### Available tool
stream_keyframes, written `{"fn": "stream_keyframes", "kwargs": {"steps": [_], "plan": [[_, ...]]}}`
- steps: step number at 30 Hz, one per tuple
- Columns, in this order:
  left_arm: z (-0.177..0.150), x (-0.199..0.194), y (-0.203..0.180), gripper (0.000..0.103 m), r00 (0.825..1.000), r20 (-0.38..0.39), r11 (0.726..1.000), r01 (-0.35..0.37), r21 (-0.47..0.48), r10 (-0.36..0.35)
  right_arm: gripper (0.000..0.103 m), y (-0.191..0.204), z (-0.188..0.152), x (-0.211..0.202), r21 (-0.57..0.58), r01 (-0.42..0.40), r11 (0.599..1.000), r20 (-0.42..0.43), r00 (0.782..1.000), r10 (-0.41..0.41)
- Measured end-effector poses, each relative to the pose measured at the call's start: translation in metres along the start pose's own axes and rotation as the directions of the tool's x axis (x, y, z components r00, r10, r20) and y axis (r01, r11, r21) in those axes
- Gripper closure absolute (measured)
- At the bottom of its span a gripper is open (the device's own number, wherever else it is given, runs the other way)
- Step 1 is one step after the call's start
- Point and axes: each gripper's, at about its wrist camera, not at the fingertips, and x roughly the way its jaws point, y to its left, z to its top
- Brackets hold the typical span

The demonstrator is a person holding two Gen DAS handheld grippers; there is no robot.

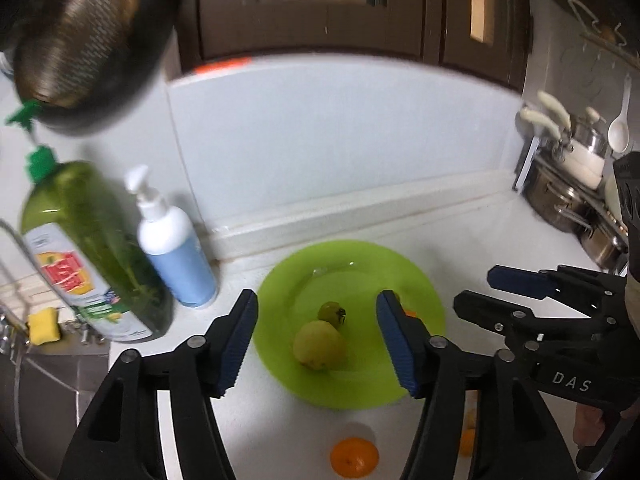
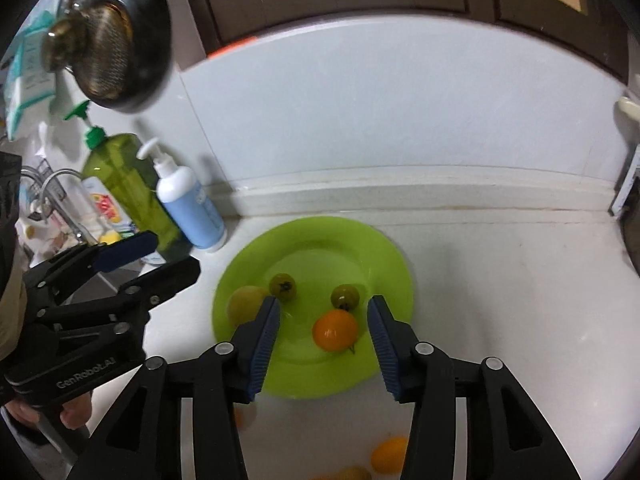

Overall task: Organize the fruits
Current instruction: 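Open and lift both tools away from the plate toward the remaining fruits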

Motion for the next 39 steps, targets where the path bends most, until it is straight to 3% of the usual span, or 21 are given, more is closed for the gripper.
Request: {"fn": "stream_keyframes", "kwargs": {"steps": [11,22,39], "plan": [[-0.036,-0.068,-0.024,0.032,0.996,0.079,0.998,-0.046,-0.034,0.048,0.044,0.007,-0.039,-0.072,-0.046,0.035,0.998,0.123,0.992,-0.03],[-0.086,-0.094,-0.043,0.03,0.997,0.043,0.994,-0.053,-0.092,0.057,0.044,0.0,-0.083,-0.093,-0.064,0.055,0.996,0.084,0.995,-0.05],[-0.151,-0.093,-0.075,0.028,0.997,-0.038,0.997,-0.069,-0.045,0.068,0.044,-0.01,-0.136,-0.095,-0.126,0.069,0.99,-0.006,0.997,-0.071]]}}
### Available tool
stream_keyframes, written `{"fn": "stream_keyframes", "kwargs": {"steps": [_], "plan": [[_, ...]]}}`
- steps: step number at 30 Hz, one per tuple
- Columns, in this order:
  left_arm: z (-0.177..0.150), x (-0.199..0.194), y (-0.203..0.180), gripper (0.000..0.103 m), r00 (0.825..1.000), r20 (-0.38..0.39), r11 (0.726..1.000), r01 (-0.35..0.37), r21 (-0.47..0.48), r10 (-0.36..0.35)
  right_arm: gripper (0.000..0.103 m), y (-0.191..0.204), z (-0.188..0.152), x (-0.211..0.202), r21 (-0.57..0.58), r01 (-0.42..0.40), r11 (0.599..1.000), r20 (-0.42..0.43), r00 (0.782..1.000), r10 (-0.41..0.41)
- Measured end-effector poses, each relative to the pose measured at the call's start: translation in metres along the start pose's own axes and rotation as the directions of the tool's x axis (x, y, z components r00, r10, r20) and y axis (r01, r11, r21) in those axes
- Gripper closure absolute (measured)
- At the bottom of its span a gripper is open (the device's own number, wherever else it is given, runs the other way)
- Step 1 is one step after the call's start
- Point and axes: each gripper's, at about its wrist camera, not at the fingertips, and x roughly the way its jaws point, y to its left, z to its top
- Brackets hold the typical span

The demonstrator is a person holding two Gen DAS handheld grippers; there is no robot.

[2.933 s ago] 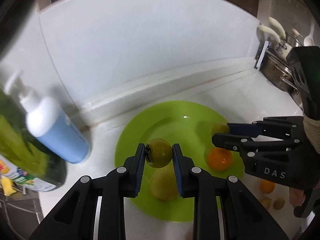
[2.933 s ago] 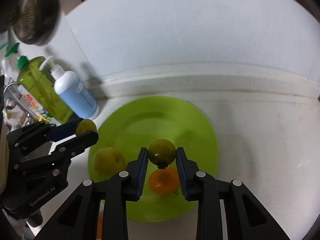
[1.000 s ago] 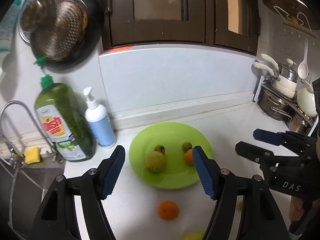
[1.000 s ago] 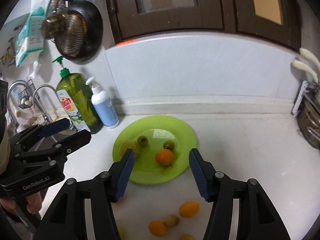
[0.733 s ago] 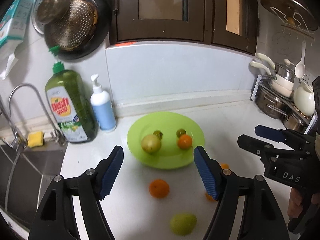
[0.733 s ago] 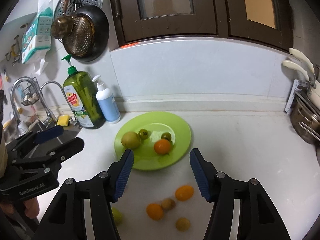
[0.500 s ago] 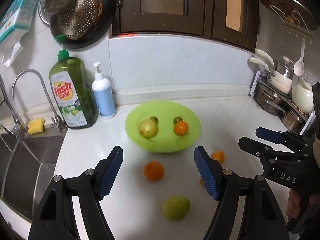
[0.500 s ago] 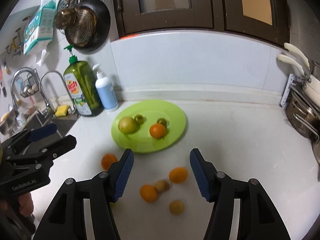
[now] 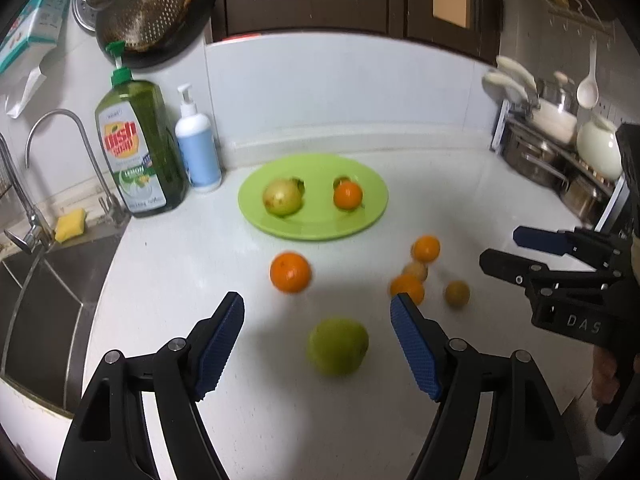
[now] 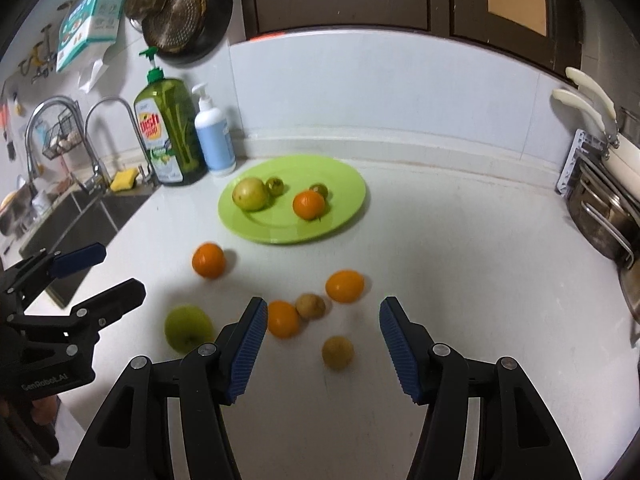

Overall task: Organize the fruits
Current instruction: 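Open and lift both tools away from the plate toward the remaining fruits, then grasp the green apple with the left tool while the right tool grasps a brown kiwi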

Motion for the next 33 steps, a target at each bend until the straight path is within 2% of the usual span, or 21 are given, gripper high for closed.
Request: {"fn": "stream_keyframes", "kwargs": {"steps": [5,14,19,33], "plan": [[-0.016,0.017,-0.004,0.028,0.998,-0.067,1.0,0.005,-0.008,-0.006,0.044,0.0,-0.014,0.014,-0.021,-0.006,1.0,-0.059,0.998,0.005],[-0.028,0.047,-0.004,0.028,0.991,-0.133,0.999,0.028,-0.026,-0.032,0.044,-0.006,-0.027,0.044,-0.016,-0.016,1.0,-0.125,0.992,0.014],[-0.028,0.058,-0.003,0.03,0.988,-0.152,0.999,0.025,-0.028,-0.029,0.051,-0.01,-0.031,0.057,0.004,-0.023,1.0,-0.153,0.988,0.023],[-0.026,0.07,-0.007,0.054,0.982,-0.172,0.997,0.072,-0.019,-0.074,0.066,-0.011,-0.03,0.071,0.005,-0.03,1.0,-0.18,0.983,0.03]]}}
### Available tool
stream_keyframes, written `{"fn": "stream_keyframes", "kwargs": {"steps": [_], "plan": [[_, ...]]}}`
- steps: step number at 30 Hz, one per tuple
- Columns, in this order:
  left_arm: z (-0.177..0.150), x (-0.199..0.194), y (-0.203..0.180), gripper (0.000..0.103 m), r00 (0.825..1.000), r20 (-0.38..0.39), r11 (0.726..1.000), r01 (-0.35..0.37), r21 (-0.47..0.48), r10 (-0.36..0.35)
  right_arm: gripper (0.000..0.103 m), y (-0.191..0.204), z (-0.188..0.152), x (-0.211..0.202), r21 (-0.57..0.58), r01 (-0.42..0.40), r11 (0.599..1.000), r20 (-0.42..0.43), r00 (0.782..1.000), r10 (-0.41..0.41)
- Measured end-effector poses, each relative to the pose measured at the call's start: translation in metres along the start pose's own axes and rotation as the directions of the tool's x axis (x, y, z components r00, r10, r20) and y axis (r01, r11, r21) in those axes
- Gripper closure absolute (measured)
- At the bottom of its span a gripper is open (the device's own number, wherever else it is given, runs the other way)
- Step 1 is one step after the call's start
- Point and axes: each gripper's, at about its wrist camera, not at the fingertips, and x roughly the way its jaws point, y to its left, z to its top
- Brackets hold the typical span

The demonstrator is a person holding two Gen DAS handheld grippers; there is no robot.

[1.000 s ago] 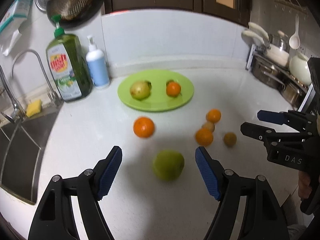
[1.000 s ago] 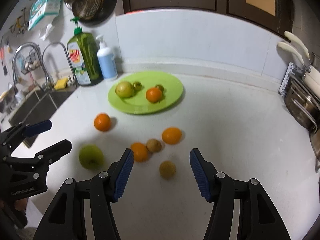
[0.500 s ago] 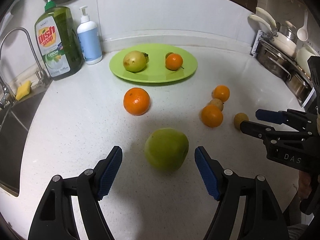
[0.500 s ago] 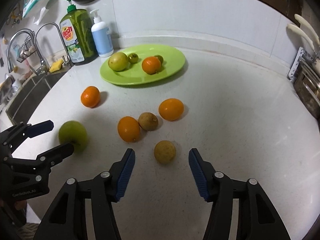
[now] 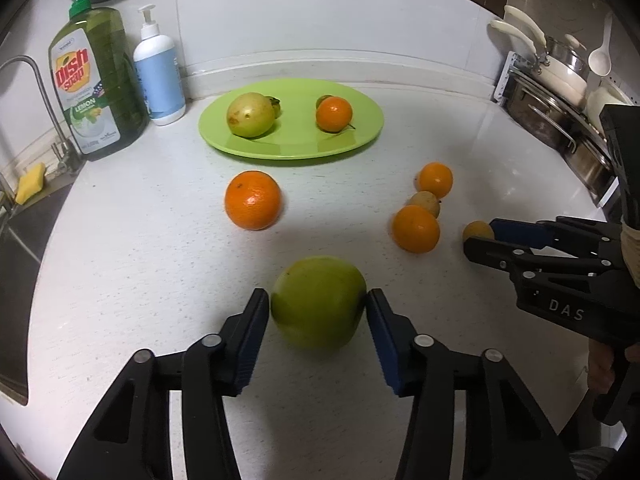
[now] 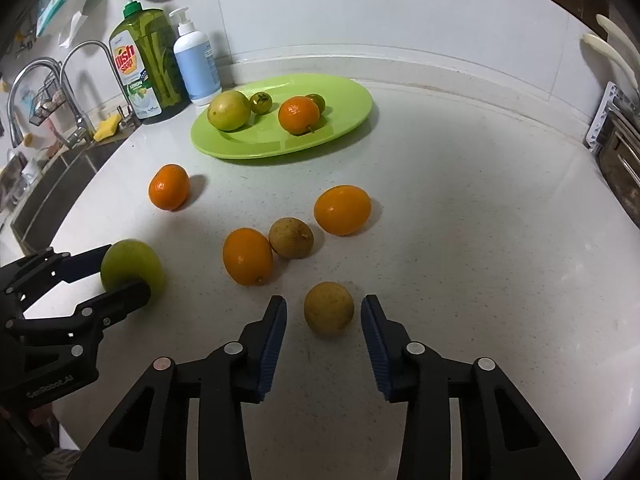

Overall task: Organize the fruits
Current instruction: 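Grasp the green apple with the left tool while the right tool grasps a brown kiwi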

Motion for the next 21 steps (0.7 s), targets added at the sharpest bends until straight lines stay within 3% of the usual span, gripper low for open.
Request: {"fn": "stream_keyframes", "kwargs": {"steps": [4,21], "plan": [[0.001,0.001,0.0,0.055,1.0,0.005,1.0,0.001,0.001,-0.001,0.075,0.0,0.001,0.001,-0.009,0.002,1.0,0.002,1.0,-0.002],[0.003,-0.013,0.0,0.06,0.999,0.035,1.0,0.022,0.002,-0.022,0.075,0.004,0.001,-0.014,-0.007,0.002,1.0,0.03,1.0,-0.002]]}}
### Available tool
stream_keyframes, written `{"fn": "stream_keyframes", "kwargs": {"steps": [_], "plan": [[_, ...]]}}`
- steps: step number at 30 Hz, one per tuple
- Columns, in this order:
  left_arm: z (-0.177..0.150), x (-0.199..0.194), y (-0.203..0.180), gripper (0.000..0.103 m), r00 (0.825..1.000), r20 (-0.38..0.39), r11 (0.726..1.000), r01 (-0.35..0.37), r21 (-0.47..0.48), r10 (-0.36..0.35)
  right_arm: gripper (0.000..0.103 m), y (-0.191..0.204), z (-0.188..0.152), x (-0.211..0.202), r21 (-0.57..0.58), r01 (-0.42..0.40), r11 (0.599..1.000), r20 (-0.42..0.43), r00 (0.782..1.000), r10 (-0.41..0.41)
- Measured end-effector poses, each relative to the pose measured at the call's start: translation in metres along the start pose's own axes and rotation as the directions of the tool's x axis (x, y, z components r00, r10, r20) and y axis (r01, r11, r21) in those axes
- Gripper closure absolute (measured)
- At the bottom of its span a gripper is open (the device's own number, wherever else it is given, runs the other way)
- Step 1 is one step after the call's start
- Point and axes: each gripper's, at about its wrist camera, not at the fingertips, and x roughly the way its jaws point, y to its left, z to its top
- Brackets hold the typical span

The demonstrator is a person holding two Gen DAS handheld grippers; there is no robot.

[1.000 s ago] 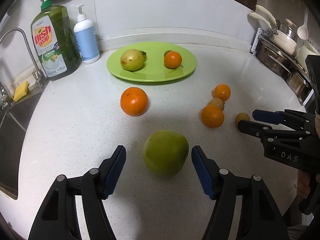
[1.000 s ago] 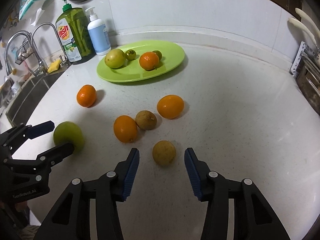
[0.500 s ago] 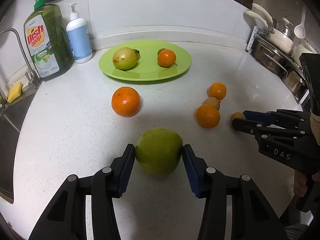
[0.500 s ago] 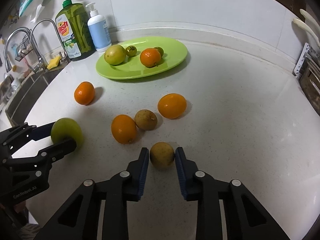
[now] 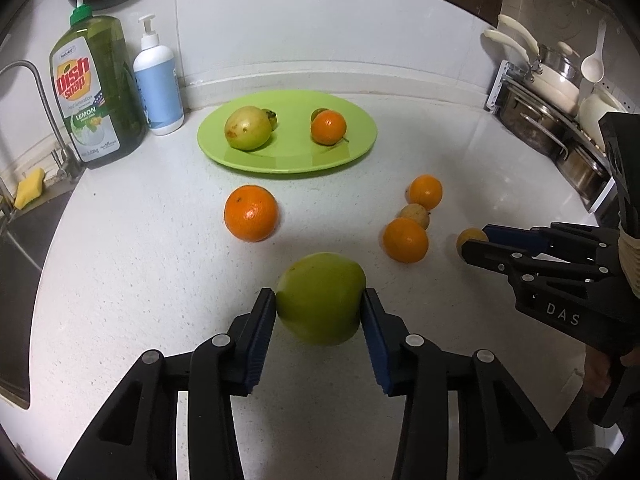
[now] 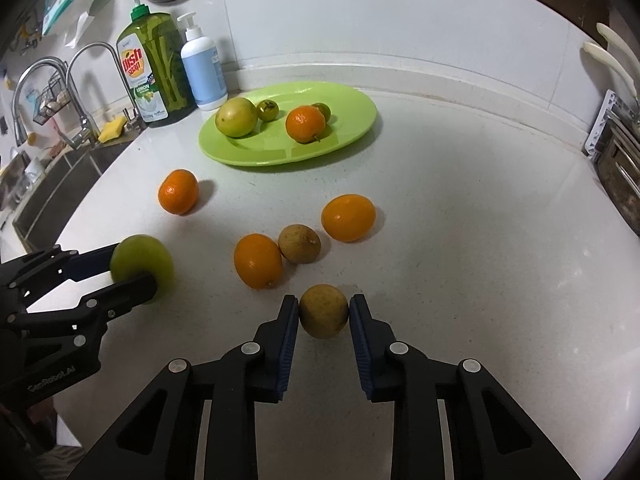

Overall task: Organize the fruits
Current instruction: 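Grasp the green apple with the left tool while the right tool grasps a brown kiwi, then carry the green apple toward the plate with the left tool while the right tool carries the kiwi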

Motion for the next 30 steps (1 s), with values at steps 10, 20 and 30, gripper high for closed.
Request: {"fn": "stream_keyframes", "kwargs": {"steps": [10,20,30], "plan": [[0.002,-0.003,0.003,0.061,1.0,0.01,1.0,0.029,-0.009,-0.029,0.075,0.006,0.002,-0.009,0.002,-0.006,1.0,0.021,1.0,0.006],[0.03,-0.035,0.01,0.061,0.994,0.104,0.999,0.036,0.026,-0.038,0.075,0.018,0.018,-0.026,0.018,-0.045,0.999,0.089,0.995,0.043],[0.068,-0.058,0.023,0.06,0.977,0.211,0.998,0.021,0.057,-0.032,0.075,0.03,0.058,-0.048,-0.004,-0.052,0.999,0.209,0.977,0.052]]}}
